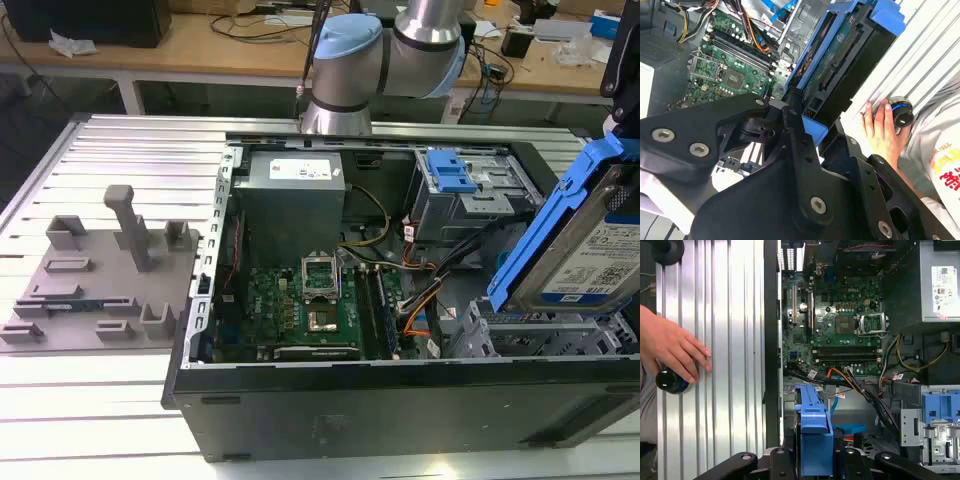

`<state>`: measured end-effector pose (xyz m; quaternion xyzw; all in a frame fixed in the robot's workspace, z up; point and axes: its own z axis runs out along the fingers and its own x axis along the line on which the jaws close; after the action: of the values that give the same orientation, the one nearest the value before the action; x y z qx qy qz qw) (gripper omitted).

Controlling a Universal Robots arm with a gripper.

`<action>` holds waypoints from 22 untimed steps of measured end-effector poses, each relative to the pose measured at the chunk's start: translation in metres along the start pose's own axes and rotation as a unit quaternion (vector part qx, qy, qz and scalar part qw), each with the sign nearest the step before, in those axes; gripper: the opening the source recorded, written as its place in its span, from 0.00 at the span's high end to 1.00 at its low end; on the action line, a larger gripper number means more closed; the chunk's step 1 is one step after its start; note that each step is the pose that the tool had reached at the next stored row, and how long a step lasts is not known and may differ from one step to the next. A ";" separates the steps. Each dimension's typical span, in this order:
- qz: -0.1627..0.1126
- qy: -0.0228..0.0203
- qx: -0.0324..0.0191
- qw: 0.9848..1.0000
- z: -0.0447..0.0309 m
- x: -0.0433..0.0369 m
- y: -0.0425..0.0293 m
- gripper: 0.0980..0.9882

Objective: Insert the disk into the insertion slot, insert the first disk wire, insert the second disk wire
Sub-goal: 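Insert the disk into the insertion slot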

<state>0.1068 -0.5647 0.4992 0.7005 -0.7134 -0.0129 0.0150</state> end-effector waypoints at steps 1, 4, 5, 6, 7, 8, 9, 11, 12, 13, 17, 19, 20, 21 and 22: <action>0.000 0.000 0.000 1.000 0.0000 0.0000 0.0000 0.70; 0.000 0.000 0.000 1.000 0.0000 0.0000 0.0000 0.70; 0.000 0.000 0.000 1.000 0.0000 0.0000 0.0000 0.70; 0.000 0.000 0.000 1.000 0.0000 0.0000 0.0000 0.70; 0.000 0.000 0.000 1.000 0.0000 0.0000 0.0000 0.70; 0.000 0.000 0.000 1.000 0.0000 0.0000 0.0000 0.70; 0.000 0.000 0.000 1.000 0.0000 0.0000 0.0000 0.70; 0.000 0.000 0.000 1.000 0.0000 0.0000 0.0000 0.70; 0.000 0.000 0.000 1.000 0.0000 0.0000 0.0000 0.70; 0.000 0.000 0.000 1.000 0.0000 0.0000 0.0000 0.70; 0.000 -0.012 0.000 1.000 0.0000 0.0004 0.0000 0.70; -0.001 -0.023 0.000 1.000 0.0000 0.0011 0.0000 0.70; -0.001 -0.026 0.000 1.000 0.0000 0.0014 0.0000 0.70; -0.001 -0.029 0.001 1.000 0.0001 0.0020 0.0000 0.70; -0.001 -0.029 0.001 1.000 0.0001 0.0020 0.0000 0.70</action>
<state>0.1068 -0.5667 0.4991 0.7007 -0.7127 -0.0329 -0.0063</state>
